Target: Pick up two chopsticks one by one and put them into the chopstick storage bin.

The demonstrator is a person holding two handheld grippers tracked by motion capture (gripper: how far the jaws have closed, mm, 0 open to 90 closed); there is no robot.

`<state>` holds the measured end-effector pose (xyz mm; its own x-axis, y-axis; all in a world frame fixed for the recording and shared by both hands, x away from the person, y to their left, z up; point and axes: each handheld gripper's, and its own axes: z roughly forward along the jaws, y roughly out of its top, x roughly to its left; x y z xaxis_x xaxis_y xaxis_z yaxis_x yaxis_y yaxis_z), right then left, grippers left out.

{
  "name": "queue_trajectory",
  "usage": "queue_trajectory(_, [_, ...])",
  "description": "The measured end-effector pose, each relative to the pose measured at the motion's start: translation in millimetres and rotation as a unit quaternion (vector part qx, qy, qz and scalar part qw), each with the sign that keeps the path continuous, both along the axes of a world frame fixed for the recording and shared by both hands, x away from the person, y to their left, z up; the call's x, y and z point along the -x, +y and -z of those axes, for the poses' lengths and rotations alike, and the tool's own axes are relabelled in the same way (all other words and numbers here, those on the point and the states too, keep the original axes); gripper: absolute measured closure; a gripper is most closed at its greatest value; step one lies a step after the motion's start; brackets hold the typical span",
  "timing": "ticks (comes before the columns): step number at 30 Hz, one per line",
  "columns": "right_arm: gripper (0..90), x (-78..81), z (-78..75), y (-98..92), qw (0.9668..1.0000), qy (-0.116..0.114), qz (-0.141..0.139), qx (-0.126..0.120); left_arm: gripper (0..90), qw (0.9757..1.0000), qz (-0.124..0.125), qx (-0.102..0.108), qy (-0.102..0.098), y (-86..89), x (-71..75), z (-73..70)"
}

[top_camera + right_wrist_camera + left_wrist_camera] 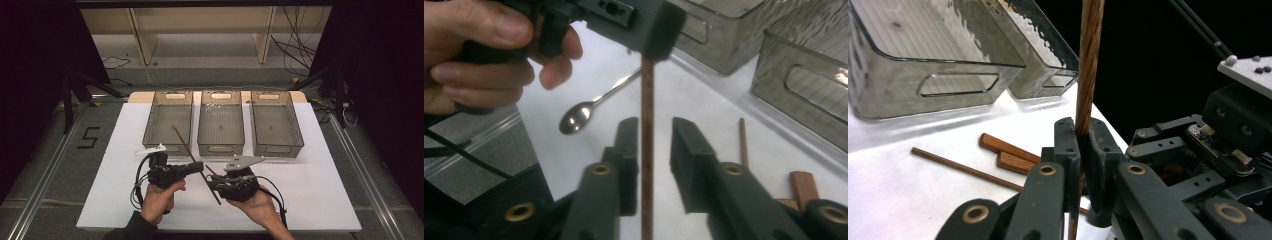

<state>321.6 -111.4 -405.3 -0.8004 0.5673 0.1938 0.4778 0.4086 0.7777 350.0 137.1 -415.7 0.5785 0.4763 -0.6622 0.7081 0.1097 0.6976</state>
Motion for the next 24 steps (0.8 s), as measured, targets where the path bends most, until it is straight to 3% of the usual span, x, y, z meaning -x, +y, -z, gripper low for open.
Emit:
queue_trajectory(3, [60.1, 0.6, -2.6, -8.0, 1.0, -0.003, 0.007, -0.006, 84.8, 1.0, -0.004, -0.006, -0.004, 4.2, -2.8, -3.3])
queue_trajectory(11, [40.1, 2.4, 1.8, -29.1, 0.9994, -0.016, 0.032, 0.003, 84.8, 0.9992, -0.028, -0.028, -0.003, 35.2, -29.5, -25.2])
queue_trajectory(18, [33.8, 8.4, 10.3, -40.9, 0.9983, -0.025, 0.045, 0.029, 84.8, 0.998, -0.045, -0.045, -0.006, 50.6, -55.9, -47.0])
queue_trajectory(24, [31.4, 15.7, 15.5, -50.9, 0.9984, -0.02, 0.043, 0.032, 84.8, 0.9963, -0.062, -0.058, -0.013, 59.4, -75.4, -65.1])
